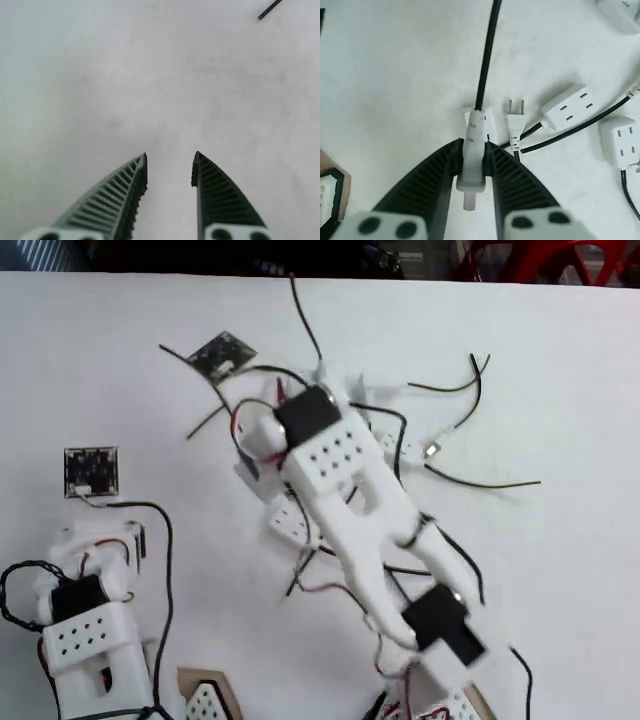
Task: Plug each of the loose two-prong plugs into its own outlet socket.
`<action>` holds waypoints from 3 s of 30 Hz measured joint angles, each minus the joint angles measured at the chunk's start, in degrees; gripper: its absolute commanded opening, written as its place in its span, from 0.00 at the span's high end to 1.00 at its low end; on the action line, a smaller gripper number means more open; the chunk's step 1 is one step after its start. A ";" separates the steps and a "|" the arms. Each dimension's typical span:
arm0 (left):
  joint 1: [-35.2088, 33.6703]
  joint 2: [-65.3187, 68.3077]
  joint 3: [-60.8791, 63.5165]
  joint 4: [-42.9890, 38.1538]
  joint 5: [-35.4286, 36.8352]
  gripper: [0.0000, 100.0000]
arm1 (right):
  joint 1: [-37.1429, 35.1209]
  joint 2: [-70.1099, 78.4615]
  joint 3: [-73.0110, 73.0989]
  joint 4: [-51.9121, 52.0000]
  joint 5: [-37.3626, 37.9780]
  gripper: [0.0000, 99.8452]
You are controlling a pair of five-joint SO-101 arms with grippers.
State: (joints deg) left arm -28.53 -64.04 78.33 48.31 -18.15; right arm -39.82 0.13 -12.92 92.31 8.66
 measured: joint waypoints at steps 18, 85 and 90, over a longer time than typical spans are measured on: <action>15.38 0.00 -23.91 12.75 10.55 0.84 | -2.37 -47.12 54.42 -39.65 -13.98 0.98; 43.34 56.44 -53.36 24.09 25.32 0.69 | 33.85 -67.16 73.32 -64.53 -28.48 0.98; 45.80 72.79 -66.20 30.51 33.85 0.69 | 33.85 -67.16 73.32 -64.53 -28.48 0.98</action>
State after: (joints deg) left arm 17.27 8.75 12.13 78.81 15.69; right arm -5.98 -67.03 60.40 27.78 -19.82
